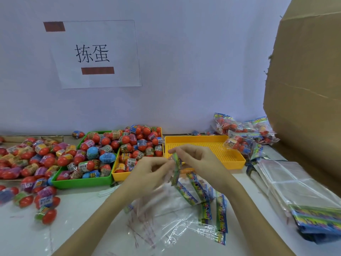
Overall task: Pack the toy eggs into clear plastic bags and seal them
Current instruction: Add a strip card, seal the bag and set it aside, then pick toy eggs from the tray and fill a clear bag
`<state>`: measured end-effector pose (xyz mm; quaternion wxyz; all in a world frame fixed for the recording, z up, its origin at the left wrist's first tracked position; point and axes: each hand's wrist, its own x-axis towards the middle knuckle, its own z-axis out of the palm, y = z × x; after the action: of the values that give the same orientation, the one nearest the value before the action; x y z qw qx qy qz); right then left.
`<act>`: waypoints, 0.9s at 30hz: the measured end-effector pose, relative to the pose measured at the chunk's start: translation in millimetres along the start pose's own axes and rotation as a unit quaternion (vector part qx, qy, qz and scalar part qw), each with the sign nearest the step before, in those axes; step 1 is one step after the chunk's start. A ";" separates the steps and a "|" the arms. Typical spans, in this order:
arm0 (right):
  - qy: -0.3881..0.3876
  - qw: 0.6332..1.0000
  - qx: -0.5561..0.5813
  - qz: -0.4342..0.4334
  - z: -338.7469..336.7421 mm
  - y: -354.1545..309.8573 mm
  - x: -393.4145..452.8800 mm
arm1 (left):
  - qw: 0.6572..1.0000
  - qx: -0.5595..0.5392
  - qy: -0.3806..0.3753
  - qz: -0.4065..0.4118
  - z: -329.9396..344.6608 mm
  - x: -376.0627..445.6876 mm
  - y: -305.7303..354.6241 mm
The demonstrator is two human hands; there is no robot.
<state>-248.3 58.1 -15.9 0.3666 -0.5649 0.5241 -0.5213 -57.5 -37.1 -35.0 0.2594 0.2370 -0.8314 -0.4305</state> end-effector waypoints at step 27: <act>0.222 0.967 -0.109 -0.064 10.2 -0.9 0.0 | 0.959 -0.246 0.136 -0.044 -20.0 1.0 5.1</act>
<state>-238.2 56.9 -16.9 0.1434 -0.5042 0.6091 -0.5952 -46.4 -47.0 -20.6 0.4016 0.2583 -0.6454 -0.5962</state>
